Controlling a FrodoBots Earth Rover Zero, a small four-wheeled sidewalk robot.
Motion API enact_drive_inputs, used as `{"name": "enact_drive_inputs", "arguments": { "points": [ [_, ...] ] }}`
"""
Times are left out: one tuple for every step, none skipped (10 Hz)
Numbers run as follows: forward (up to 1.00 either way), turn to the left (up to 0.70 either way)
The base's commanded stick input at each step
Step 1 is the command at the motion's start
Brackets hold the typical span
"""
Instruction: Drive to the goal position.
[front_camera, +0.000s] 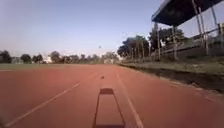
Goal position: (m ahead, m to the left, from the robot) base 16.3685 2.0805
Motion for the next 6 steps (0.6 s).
{"name": "enact_drive_inputs", "arguments": {
  "points": [
    [0.70, 0.00],
    [0.70, 0.00],
    [0.70, 0.00],
    [0.70, 0.00],
    [0.70, 0.00],
    [0.70, 0.00]
  ]
}}
